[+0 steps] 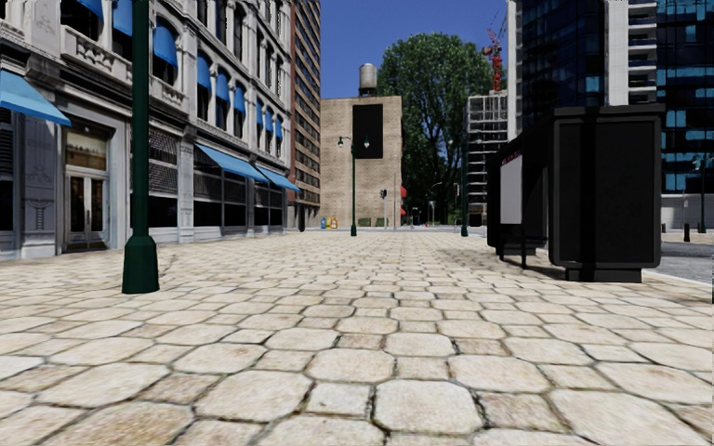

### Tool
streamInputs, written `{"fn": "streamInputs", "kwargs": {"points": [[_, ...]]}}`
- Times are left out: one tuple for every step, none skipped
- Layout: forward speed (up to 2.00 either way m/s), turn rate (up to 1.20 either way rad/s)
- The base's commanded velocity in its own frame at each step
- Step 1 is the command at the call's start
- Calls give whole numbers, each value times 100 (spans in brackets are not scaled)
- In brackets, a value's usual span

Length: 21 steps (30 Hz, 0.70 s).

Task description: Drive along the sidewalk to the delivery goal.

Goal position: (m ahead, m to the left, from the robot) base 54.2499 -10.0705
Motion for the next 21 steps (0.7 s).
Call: {"fn": "streamInputs", "kwargs": {"points": [[200,22],[200,22],[200,22],[200,22],[200,22],[200,22],[200,22],[200,22],[200,22],[200,22],[200,22],[200,22],[200,22],[200,22],[200,22],[200,22],[200,22],[200,19],[200,0],[200,0],[200,0]]}}
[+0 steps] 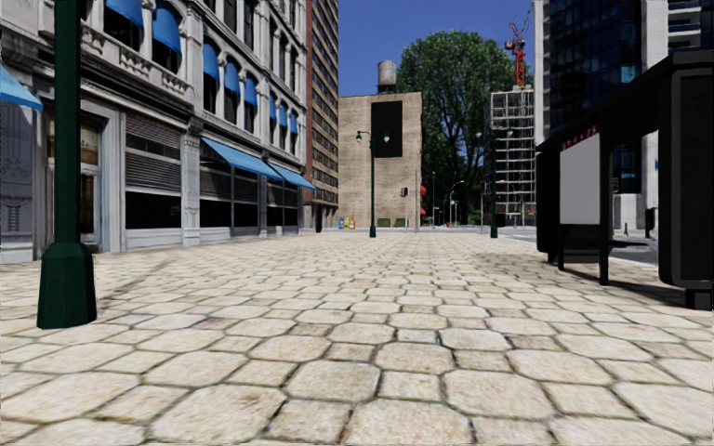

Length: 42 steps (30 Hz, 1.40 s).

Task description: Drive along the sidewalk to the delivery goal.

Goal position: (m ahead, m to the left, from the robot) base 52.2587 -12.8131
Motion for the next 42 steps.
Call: {"fn": "streamInputs", "kwargs": {"points": [[200,0],[200,0],[200,0],[200,0],[200,0],[200,0],[200,0],[200,0],[200,0],[200,0],[200,0],[200,0],[200,0],[200,0],[200,0],[200,0],[200,0],[200,0],[200,0],[200,0],[200,0],[200,0],[200,0],[200,0],[200,0],[200,0],[200,0],[200,0],[200,0],[200,0],[200,0],[200,0],[200,0],[200,0],[200,0],[200,0],[200,0],[200,0],[200,0],[200,0],[200,0],[200,0]]}}
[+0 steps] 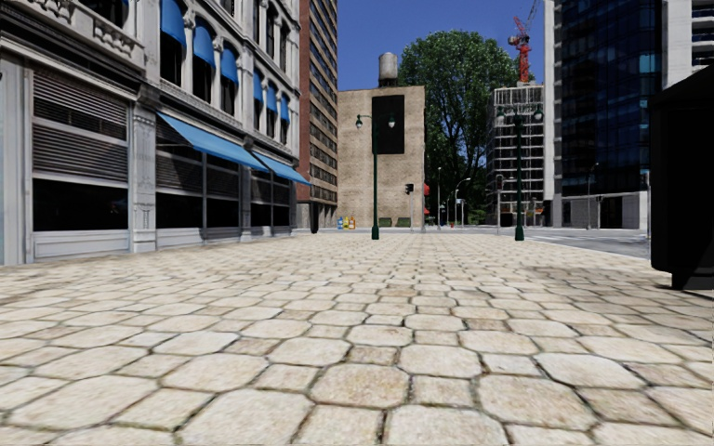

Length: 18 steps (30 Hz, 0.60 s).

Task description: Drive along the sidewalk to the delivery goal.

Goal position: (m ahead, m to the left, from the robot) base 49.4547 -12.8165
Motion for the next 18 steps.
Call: {"fn": "streamInputs", "kwargs": {"points": [[200,0],[200,0],[200,0],[200,0],[200,0],[200,0],[200,0],[200,0],[200,0],[200,0],[200,0],[200,0],[200,0],[200,0],[200,0],[200,0],[200,0],[200,0]]}}
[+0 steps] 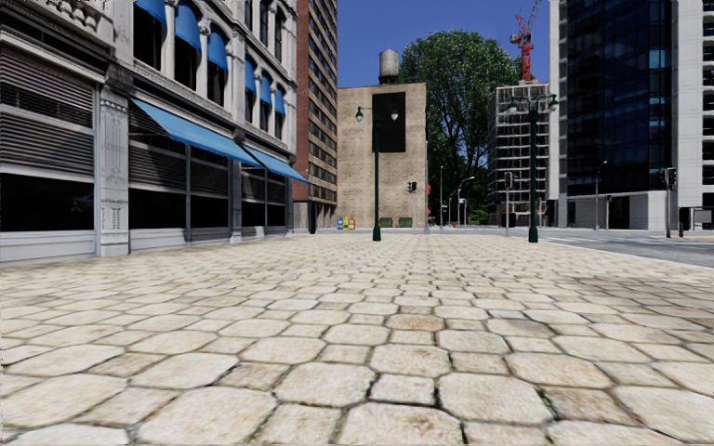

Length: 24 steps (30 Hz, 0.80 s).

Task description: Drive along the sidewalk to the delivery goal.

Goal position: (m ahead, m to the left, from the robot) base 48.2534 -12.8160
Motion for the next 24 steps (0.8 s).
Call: {"fn": "streamInputs", "kwargs": {"points": [[200,0],[200,0],[200,0],[200,0],[200,0],[200,0],[200,0],[200,0],[200,0],[200,0],[200,0],[200,0],[200,0],[200,0],[200,0],[200,0],[200,0],[200,0],[200,0],[200,0],[200,0],[200,0],[200,0],[200,0]]}}
